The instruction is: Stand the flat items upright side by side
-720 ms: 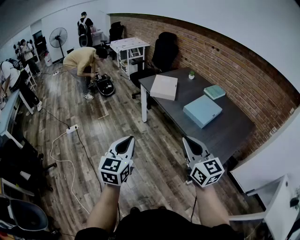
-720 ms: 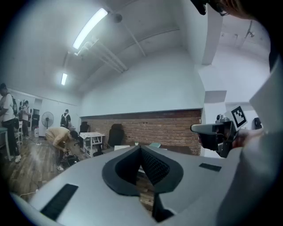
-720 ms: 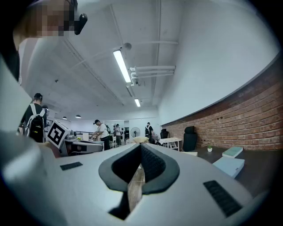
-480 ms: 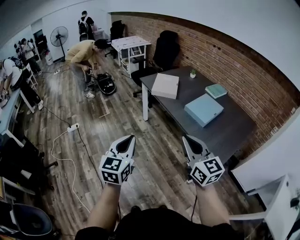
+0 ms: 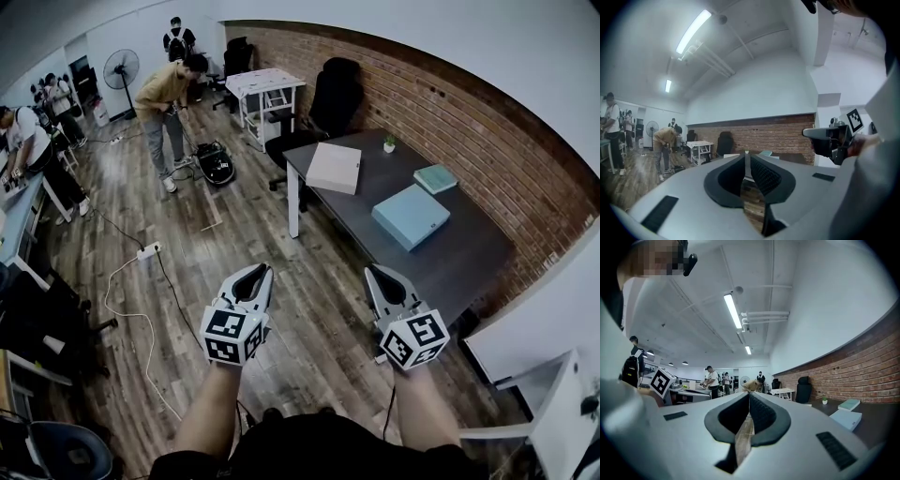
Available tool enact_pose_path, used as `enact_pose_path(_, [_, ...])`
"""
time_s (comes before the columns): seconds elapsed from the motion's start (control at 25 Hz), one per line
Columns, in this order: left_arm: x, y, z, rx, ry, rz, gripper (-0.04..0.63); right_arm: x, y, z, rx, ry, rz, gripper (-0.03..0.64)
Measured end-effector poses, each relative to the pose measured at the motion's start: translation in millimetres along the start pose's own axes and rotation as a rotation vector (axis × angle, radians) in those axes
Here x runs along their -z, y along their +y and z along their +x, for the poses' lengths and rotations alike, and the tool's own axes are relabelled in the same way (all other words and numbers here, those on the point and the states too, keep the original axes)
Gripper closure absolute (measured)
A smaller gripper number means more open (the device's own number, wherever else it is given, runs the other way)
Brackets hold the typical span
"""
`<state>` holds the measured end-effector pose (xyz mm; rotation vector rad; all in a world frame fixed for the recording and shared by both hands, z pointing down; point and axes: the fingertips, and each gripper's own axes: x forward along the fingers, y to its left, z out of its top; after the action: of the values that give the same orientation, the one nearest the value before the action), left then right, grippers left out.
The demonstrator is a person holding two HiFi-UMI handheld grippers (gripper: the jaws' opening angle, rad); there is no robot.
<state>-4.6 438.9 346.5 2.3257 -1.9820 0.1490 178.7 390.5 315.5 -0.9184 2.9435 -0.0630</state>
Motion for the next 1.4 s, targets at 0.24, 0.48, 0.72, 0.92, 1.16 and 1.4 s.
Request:
enact_pose_path(0.24, [7.1,-5.7,1.4,0.029,0.029,-0.006,0.407,6.1,-6.1,-2.6,0.013,0.027,0.031,0.526])
enact_pose_path(0.48, [16.1,-7.3,3.3,0.05,0.058,-0.009,0.277,17.5,-11.0,-1.7,0.021,0.058,0.056,0.384])
enact_pose_path(0.72, [21.9,-14.9,3.9,0.081,0.073,-0.011,0.162,29.7,-16.0,-2.7,0.016,0.1,0.107,0.129])
enact_pose_path(0.92, [27.7,-22.3,8.6,0.064,0.089,-0.011,0.113,38.0,-21.1,-8.7,-0.02,0.133,0.123,0.054])
enact_pose_path(1.16, [28.2,-43.9,14.4,0.035,0.083,-0.008,0.109,45.8,-37.7,-28.7,-0.063,0.15,0.151,0.037])
enact_pose_path(1.4, [34.9,-71.0,27.6,0.03,0.093,-0.018,0.11,53.0,-62.9,-45.1,-0.064,0.148,0.185,0.038])
